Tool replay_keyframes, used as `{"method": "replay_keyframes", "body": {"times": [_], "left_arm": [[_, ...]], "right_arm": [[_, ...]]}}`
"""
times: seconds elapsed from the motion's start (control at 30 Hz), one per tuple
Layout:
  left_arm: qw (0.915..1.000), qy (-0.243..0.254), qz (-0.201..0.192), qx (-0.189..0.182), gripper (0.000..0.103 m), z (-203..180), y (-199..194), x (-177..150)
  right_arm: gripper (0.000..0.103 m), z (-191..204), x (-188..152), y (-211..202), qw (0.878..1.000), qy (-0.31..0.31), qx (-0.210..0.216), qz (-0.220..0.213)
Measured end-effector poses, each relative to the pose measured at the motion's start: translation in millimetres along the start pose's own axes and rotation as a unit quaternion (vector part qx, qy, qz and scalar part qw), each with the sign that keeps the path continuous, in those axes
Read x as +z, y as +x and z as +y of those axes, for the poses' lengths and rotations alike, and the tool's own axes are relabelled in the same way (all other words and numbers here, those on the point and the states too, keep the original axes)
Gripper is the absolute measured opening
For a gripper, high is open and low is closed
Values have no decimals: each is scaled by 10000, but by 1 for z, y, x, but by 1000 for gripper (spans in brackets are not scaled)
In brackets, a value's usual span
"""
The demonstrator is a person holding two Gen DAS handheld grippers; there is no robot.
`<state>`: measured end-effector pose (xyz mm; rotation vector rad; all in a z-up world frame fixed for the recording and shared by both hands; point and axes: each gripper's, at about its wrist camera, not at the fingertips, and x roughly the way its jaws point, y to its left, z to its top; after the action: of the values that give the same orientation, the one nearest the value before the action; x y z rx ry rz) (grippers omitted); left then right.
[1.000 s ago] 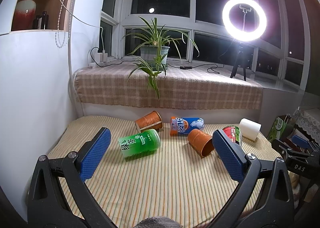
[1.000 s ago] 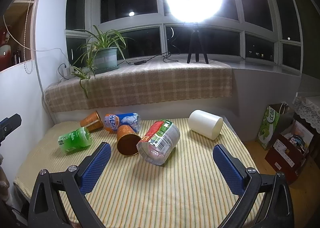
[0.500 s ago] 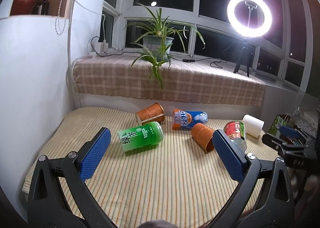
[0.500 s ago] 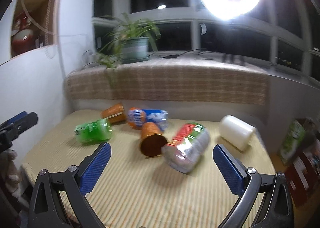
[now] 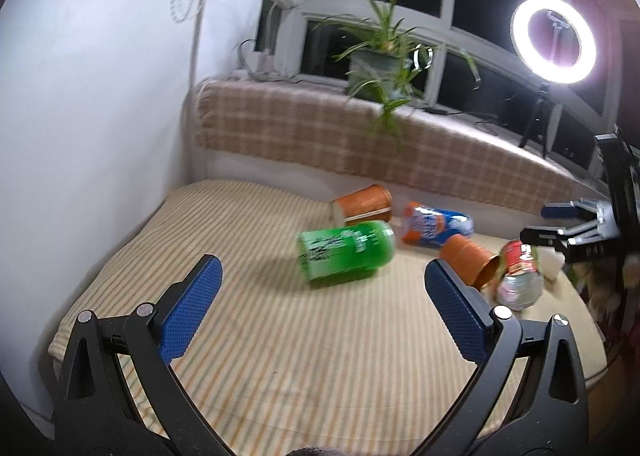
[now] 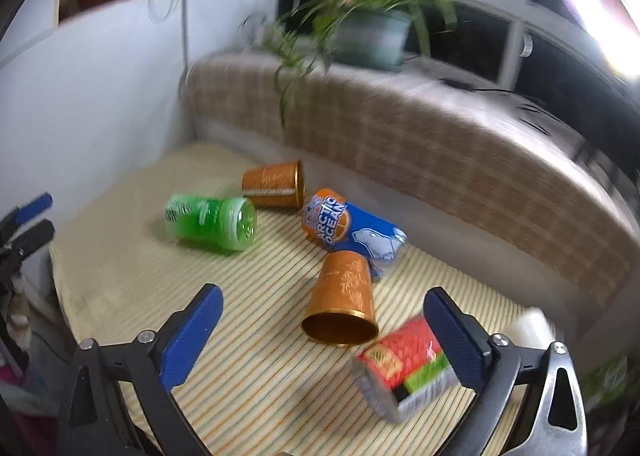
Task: Flip cup upright
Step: 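Move the right gripper to the blue Arctic Ocean bottle and close on it, then lift the bottle with the right gripper and turn it cap-down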
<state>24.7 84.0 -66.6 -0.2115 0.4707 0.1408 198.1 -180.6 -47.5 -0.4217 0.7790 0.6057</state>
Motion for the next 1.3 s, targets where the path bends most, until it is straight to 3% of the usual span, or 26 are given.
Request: {"method": "replay_keyframes", "body": {"times": [0.23, 0.3, 0.57, 0.87, 1.07, 1.3], "left_arm": [[9994, -112, 226, 232, 103, 27, 14, -9], [9990, -104, 247, 362, 103, 34, 15, -13], [9947, -213, 542, 843, 103, 62, 21, -29], [9918, -451, 536, 1069, 103, 81, 28, -25], [9914, -527, 587, 1042, 103, 83, 32, -24], [9908, -527, 669, 1051, 103, 82, 37, -24]], "right_arm": [[96, 9, 41, 68, 9855, -1351, 73, 1023], [91, 9, 47, 84, 9806, -1519, 28, 1235], [90, -4, 68, 154, 9580, -2118, -103, 1933], [86, 0, 78, 206, 9376, -2465, -45, 2452], [74, -11, 82, 234, 9352, -2366, -105, 2633], [67, -15, 86, 238, 9367, -2466, -157, 2479]]}}
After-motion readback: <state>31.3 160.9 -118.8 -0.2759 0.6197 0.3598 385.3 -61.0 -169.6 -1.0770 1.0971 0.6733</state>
